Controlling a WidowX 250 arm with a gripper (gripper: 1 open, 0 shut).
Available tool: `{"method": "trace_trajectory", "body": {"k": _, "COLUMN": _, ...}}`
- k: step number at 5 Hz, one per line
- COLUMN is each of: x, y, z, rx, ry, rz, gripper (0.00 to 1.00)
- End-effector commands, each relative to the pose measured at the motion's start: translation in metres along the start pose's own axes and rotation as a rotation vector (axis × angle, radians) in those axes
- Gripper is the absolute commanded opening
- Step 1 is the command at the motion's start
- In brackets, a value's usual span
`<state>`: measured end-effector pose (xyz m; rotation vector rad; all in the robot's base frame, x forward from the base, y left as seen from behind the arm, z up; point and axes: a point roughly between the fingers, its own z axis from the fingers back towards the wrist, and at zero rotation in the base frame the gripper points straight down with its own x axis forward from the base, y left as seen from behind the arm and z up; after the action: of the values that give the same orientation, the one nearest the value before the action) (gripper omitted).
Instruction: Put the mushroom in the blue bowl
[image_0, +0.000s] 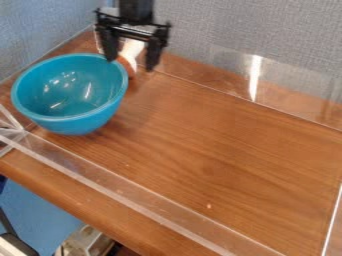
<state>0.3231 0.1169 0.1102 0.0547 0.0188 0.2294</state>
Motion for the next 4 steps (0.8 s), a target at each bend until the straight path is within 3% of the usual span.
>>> {"method": "trace_trajectory", "body": {"k": 1, "x": 0.025, "y": 0.002, "z": 0.022, "rx": 0.014, "ry": -0.098, "rz": -0.015, "gripper": 1.00}}
{"method": "trace_trajectory", "body": {"k": 4, "x": 0.058, "y": 0.024, "z": 0.020, "rx": 0.051, "ry": -0.170, "rz": 0.025, "gripper": 1.00}}
